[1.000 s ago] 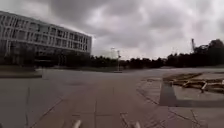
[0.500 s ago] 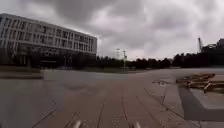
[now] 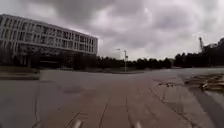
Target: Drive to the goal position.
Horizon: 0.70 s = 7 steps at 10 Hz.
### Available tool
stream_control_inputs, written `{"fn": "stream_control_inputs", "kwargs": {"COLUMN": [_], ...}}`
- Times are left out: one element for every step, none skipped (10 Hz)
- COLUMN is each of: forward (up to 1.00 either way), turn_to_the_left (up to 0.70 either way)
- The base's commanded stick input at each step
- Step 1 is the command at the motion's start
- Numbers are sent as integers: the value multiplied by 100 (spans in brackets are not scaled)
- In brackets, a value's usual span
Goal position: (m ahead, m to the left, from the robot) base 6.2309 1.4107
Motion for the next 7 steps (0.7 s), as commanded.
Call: {"fn": "stream_control_inputs", "kwargs": {"forward": [100, 100, 100, 100, 100, 100, 100], "turn_to_the_left": [13, 26, 5, 0, 0, 0, 0]}}
